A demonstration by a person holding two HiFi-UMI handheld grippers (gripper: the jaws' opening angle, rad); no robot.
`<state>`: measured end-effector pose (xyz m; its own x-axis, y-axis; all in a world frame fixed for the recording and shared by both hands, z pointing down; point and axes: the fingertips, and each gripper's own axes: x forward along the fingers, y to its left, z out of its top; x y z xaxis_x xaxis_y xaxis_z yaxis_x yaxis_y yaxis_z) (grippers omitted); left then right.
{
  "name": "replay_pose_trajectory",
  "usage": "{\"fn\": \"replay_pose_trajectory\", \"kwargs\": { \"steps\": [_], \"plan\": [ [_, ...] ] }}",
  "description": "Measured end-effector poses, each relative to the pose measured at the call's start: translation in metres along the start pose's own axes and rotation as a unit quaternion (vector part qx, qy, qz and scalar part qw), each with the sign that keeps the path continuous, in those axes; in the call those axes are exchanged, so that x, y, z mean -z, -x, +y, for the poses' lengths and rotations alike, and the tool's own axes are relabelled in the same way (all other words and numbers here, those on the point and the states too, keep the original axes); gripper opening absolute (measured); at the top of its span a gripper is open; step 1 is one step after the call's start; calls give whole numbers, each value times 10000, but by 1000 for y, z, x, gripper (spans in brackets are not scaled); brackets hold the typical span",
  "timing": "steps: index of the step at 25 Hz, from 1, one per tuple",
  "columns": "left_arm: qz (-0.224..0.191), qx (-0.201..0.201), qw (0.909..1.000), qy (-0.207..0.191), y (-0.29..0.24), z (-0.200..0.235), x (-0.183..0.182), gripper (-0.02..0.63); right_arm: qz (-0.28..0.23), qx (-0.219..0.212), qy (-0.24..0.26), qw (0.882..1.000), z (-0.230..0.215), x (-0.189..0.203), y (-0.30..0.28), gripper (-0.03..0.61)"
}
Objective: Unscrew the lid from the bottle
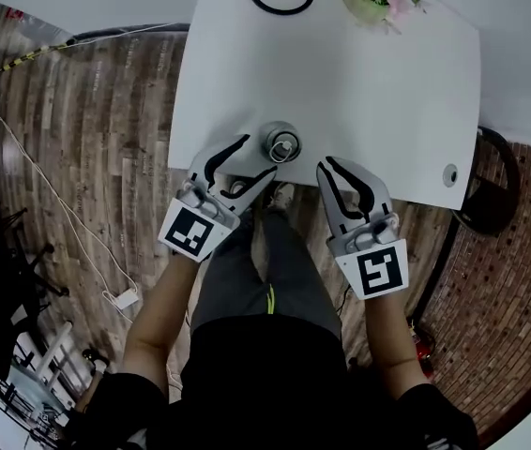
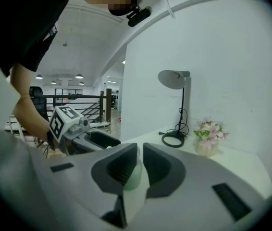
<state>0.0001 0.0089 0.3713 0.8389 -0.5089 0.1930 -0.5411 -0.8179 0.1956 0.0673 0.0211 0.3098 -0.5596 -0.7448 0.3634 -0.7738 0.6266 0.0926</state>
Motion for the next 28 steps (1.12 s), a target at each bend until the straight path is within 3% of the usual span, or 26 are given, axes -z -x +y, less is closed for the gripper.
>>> {"fn": "replay_pose_trajectory", "kwargs": {
  "steps": [5,10,16,22,28],
  "plan": [
    [12,206,9997,-158,-20,-2,21,313,-26,-365,91,9993,12,13,-14,133],
    [-54,408,9987,-288,-34,-3,27,341,27,-496,-17,9988,24,23,-29,227],
    [-193,420,9982,-384,-47,-2,29,348,-158,-546,-322,9979,25,31,-44,265],
    [-292,523,9955,-736,-53,-4,25,356,-324,-559,-334,9973,27,28,-60,273],
    [-296,591,9949,-763,-58,-6,19,356,-309,-603,-224,9975,34,25,-73,274]
  ]
}}
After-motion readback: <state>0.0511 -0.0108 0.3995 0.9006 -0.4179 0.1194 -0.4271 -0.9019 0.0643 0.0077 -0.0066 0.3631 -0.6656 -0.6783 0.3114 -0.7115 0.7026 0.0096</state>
